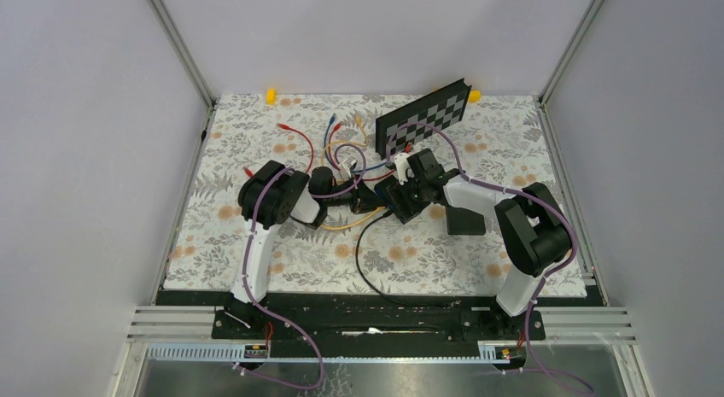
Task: Pull the plug from the switch port
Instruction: Pull the connector from the switch port.
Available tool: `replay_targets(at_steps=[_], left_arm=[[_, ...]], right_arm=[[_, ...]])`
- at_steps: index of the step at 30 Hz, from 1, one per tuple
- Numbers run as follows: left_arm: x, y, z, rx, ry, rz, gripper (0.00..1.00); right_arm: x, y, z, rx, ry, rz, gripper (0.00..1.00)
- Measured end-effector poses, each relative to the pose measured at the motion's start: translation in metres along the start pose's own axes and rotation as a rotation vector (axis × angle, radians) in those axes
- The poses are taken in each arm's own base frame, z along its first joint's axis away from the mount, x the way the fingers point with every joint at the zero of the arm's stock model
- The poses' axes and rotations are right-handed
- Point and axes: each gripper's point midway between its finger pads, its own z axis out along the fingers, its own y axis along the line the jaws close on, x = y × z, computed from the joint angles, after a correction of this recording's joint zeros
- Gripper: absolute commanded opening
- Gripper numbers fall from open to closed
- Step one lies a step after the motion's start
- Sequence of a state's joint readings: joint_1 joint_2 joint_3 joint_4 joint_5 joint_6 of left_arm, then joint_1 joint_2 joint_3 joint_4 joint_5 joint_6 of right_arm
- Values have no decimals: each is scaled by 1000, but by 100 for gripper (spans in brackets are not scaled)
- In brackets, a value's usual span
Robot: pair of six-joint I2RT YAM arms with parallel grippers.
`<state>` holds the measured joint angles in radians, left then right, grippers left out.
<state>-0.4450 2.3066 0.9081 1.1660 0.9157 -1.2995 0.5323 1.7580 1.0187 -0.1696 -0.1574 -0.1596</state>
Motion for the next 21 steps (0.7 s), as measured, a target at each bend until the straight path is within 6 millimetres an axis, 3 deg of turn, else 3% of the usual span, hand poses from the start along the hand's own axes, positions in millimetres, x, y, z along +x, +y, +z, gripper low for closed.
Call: replay_targets(at_steps=[12,21], left_arm=[[6,6,1,-101,31,167,0],[7,5,3,-82,11,109,0]], right_arm=[[5,-1,-2,-22,24,-34,0],[6,-2,-2,-13,25,-19,0]])
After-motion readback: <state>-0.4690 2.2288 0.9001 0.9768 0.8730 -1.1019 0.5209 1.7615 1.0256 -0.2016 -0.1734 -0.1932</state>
